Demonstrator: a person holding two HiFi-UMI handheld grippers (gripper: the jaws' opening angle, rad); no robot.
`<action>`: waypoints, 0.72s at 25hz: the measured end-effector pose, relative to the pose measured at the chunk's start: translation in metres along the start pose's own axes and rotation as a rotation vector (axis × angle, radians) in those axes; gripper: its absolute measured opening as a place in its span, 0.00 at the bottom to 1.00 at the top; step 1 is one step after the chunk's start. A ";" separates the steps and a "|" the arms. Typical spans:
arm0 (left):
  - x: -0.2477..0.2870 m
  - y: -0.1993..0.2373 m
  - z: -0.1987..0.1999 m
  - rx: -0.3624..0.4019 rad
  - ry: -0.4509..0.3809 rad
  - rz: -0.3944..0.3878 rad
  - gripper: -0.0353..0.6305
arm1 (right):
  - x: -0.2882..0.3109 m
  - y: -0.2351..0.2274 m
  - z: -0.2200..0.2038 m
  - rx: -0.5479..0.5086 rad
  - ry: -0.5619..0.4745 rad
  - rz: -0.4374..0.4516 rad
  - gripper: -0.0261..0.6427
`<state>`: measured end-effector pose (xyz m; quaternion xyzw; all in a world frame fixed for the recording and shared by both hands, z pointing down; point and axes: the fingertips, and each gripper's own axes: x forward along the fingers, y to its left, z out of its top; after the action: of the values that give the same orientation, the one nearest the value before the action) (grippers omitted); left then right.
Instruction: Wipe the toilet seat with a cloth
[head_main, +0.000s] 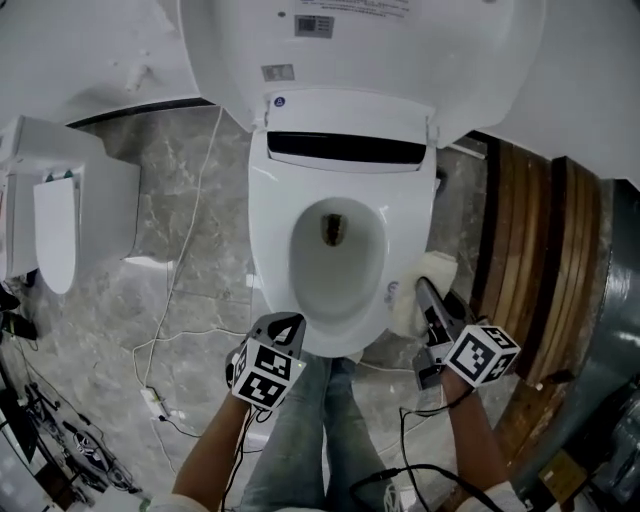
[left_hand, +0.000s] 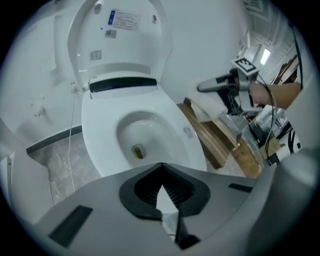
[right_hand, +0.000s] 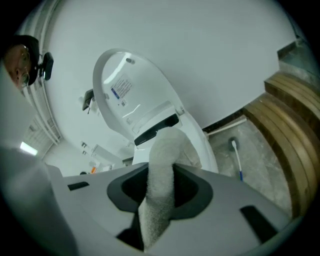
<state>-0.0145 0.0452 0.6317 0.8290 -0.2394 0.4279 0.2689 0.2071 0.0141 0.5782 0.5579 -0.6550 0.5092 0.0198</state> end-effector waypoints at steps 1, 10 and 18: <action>-0.003 0.004 0.018 -0.018 -0.033 -0.004 0.07 | 0.008 0.002 0.006 -0.065 0.044 0.012 0.19; 0.025 0.041 0.133 -0.095 -0.219 -0.068 0.07 | 0.097 0.003 0.063 -0.642 0.357 0.108 0.19; 0.044 0.061 0.152 -0.202 -0.263 -0.110 0.07 | 0.142 -0.014 0.058 -1.011 0.607 0.118 0.19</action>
<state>0.0582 -0.1063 0.6085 0.8585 -0.2687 0.2739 0.3402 0.1958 -0.1246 0.6434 0.2713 -0.8112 0.2711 0.4414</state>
